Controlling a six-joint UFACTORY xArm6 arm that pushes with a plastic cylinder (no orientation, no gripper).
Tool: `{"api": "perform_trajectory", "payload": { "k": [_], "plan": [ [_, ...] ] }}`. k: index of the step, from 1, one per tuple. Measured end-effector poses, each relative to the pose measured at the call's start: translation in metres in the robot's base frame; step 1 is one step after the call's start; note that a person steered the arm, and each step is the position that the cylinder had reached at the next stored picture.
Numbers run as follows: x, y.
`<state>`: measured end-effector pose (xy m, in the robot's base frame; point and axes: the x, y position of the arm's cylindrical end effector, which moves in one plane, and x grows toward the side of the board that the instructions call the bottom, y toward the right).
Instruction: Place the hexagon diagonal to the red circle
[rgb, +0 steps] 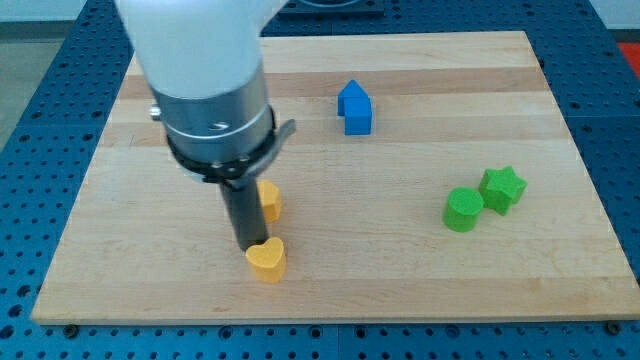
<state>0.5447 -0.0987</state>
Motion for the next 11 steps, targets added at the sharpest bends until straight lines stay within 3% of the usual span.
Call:
{"api": "perform_trajectory", "payload": {
  "k": [2,3,6,7,8,9,10,11],
  "plan": [
    [-0.035,-0.089],
    [-0.077,-0.085],
    [-0.019,0.071],
    [-0.018,0.072],
    [-0.052,0.076],
    [-0.047,0.126],
    [-0.013,0.137],
    [-0.008,0.106]
  ]
}}
